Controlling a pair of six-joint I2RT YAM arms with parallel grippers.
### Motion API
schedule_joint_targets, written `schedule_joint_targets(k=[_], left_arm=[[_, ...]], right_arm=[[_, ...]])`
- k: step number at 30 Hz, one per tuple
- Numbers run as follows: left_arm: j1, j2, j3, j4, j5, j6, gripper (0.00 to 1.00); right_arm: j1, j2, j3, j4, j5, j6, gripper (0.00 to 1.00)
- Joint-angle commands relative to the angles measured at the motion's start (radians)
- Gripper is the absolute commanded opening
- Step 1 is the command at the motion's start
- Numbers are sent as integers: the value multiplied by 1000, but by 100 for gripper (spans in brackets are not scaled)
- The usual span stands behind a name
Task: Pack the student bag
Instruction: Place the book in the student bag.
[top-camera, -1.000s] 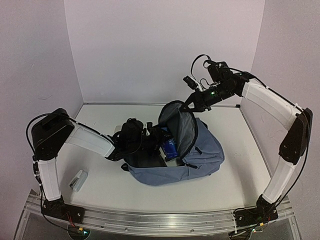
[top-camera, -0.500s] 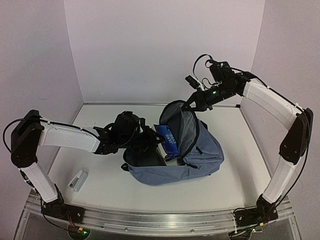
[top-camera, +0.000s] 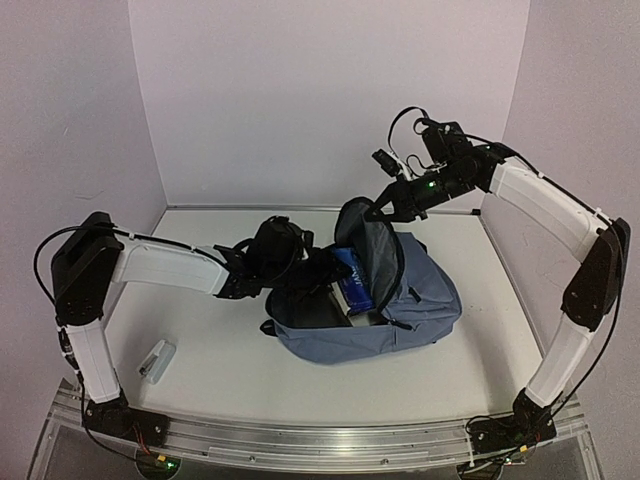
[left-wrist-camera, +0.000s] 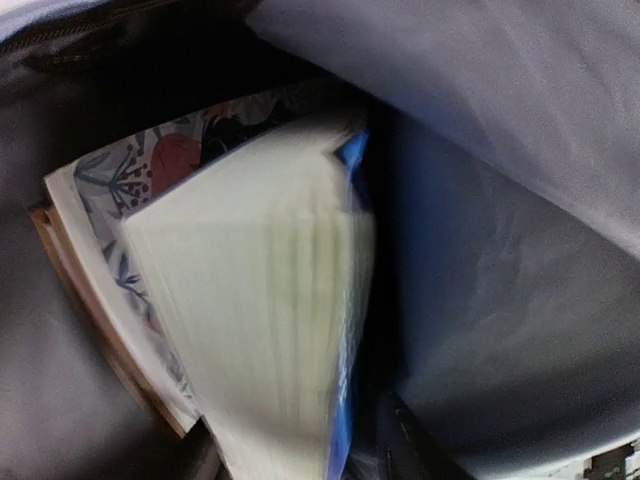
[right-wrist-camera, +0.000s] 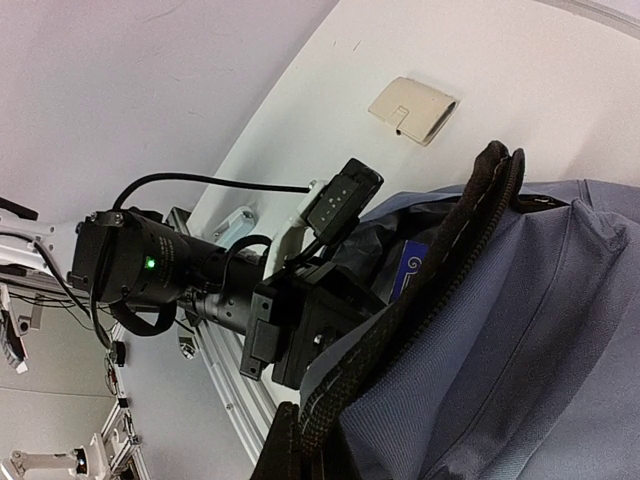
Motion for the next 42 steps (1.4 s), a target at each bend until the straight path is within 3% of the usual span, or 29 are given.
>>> schedule_joint_targets(k=[1,6,11,18,20,25,28,32,39,42], left_arm=[[-2,-191,-52,-66,-61,96,67],[-3,-397,-173,-169,-178,139,85],[1,-542,-235,-285,-311,149,91],[30,-651,-323,-327,-378,104,95],[40,-666,-335,-346,-382,100,96],[81,-694,-344,-395,-372,110,98],[128,-711,-353,-403,-343,130,100],[208,-712,-341,-420,-289,180,100],[321,-592,-226,-382,-25,326,100],[318,-510,-143,-363,80,403,100]], right_arm=[[-5,-54,-4,24,-23,-21,0],[30,-44,-6,27,-18,-39,0],[115,25,23,27,20,-52,0],[257,165,85,16,74,-74,2],[292,189,84,5,101,-95,12],[316,207,66,-23,126,-116,67],[315,171,57,-44,182,-142,87],[300,94,18,-63,249,-185,97],[185,-41,-138,-62,277,-201,98],[169,-73,-213,-59,388,-234,98]])
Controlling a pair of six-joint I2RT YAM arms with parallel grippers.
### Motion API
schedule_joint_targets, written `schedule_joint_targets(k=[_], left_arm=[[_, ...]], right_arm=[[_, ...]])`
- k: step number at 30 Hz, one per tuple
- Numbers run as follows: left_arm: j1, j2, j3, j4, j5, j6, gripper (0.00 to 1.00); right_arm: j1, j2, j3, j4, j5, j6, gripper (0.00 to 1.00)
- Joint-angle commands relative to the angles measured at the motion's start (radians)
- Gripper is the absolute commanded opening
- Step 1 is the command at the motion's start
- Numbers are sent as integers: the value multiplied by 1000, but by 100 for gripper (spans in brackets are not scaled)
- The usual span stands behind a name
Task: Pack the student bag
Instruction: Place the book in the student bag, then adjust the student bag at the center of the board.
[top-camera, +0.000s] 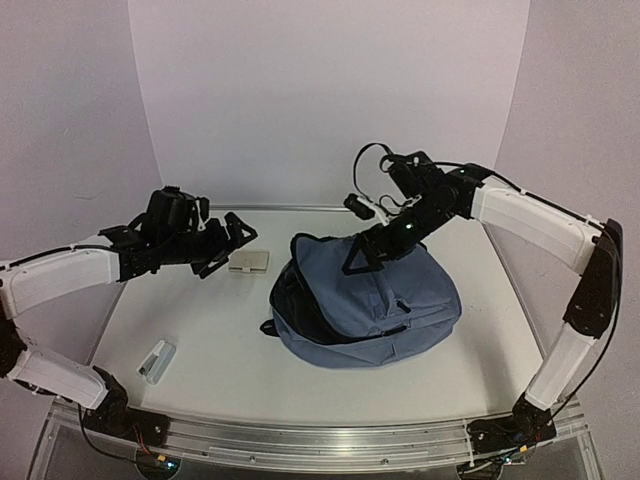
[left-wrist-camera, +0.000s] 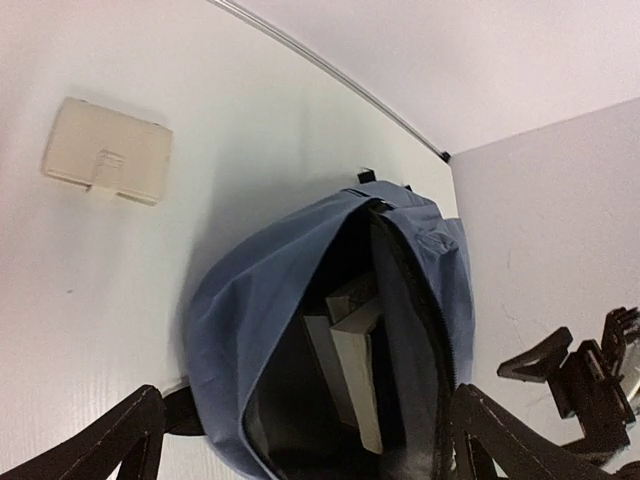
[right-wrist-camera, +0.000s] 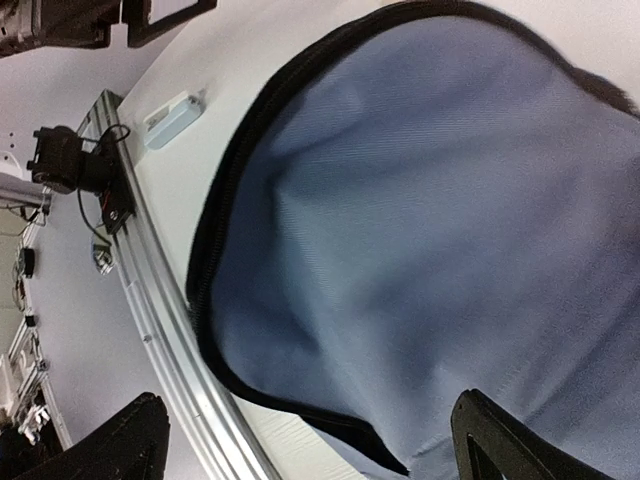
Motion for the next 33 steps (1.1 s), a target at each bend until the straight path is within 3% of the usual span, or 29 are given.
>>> schedule_joint_targets(k=[1,6,11,16,24,29,33], left_arm=[[-7,111,166,33,211,163,100],[-47,252,347,-80,192,250,100],[-52,381,407,-148,197,273,100],[-52,457,355,-180,181,260,96],[-60,467,214,-146,140,197,68],[-108,561,240,-152,127,198,68],[-145,600,254,-113,134,188,72]], right_arm=[[-34,-70,-104,-6,167,-59,98],[-63,-73,-181,-2,289,-69,92],[-76,-56,-230,0,361,-86,86],[-128,-31,-251,0,418,-100,77],[-208,23,-209,2,490,-152,69],[-221,60,-138,1,485,-174,69],[-218,28,-95,-2,364,-169,70]])
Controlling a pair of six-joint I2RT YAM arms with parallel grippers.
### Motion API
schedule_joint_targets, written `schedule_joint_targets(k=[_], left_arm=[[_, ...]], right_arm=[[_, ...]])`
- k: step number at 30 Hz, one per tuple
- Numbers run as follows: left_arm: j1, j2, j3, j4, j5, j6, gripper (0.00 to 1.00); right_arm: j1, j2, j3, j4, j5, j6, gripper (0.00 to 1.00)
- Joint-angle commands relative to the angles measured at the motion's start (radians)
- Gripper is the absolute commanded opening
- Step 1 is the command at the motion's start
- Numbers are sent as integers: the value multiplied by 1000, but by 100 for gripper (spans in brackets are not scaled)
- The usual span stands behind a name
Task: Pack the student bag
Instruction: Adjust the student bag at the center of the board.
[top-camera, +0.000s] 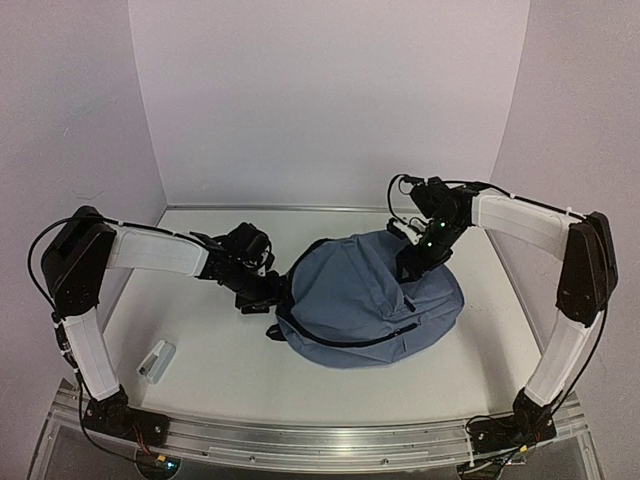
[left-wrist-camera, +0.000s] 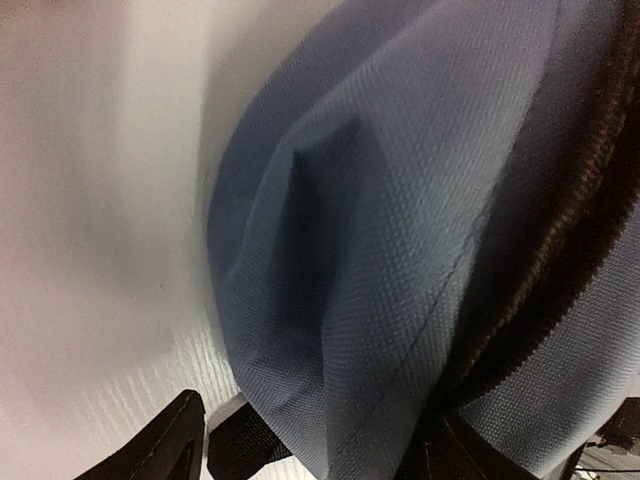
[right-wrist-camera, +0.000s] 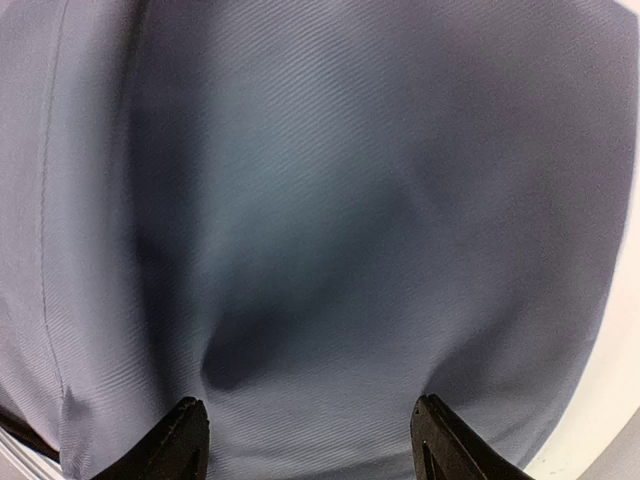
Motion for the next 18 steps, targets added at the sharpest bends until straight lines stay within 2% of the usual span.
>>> schedule_joint_targets(k=[1,4,6,9,16,18], left_arm=[[-44,35,33,40,-6,-7,75],[-62,-8,3,95,-3,-23,82],[-62,-50,-26,114,-8,-35,76],[-63,-94,-46,105,-31,-44,58],[-75,-147,-93,100,-19,-81,2],[-83,-165,-110,108,-16,-89,0]], right_arm=[[-6,-33,78,5,-87,-8,69],[18,-78,95,2,-207,1,67],[45,-95,110,3,-295,7,65],[116,-86,135,7,-320,12,63],[243,38,147,40,-334,33,56],[254,72,129,68,-358,45,54]])
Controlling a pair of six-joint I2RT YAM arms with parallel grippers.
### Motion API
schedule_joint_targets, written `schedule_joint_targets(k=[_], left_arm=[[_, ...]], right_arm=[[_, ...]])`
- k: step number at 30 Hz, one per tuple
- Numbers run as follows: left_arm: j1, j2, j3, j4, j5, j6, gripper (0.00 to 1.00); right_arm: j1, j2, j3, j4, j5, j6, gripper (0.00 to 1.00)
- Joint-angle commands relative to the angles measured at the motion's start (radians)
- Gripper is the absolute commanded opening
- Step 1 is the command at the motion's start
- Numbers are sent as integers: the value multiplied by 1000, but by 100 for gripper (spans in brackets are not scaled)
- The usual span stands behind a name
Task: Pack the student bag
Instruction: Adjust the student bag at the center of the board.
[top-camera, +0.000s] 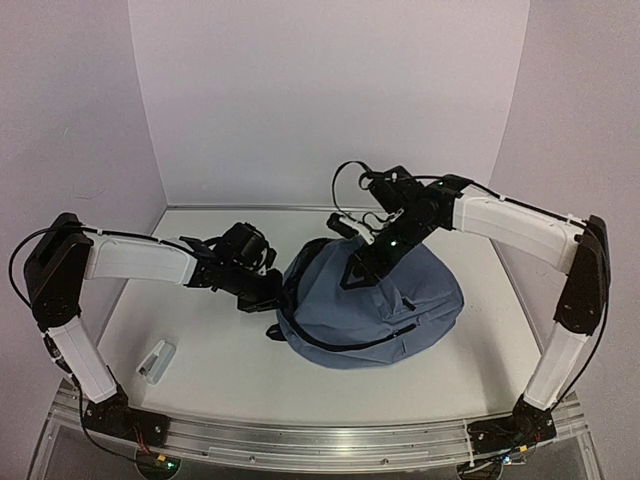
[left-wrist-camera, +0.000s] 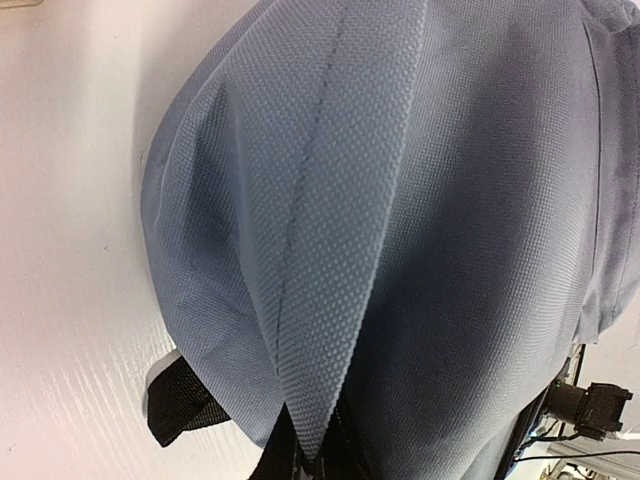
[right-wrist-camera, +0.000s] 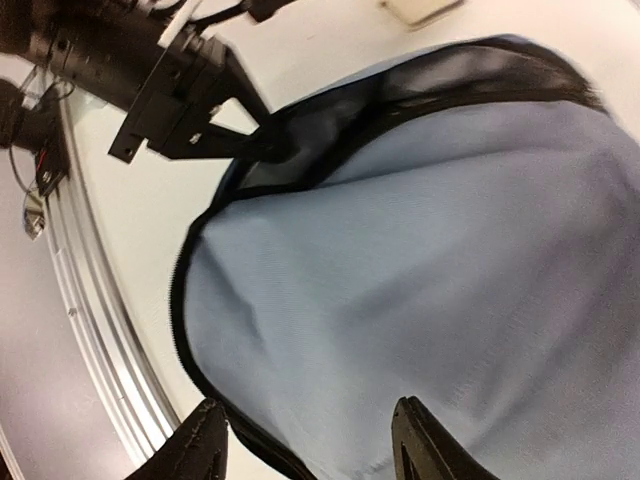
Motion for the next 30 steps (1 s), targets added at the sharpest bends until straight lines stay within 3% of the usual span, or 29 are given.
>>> schedule_joint_targets(k=[1,6,14,21,27,30], left_arm=[[-21,-70,-42,30,1,-31,0],[-31,-114,-97,81,41,-74,0],[-47,-250,-194,151,69,-132,0],[-48,-273,-214,106,61,-98,2],[-47,-291,-42,-43,-78,74,55],[-21,-279,41,-53,-91,145,69]], right_arm=[[15,90,-19,57,-57,32,52],[70,125,-56,131,-31,54,47],[94,192,-146,169,161,13,41],[109,84,-240,148,27,-20,50],[71,-53,-117,101,-61,-10,63],[15,-89,-44,100,-97,28,70]])
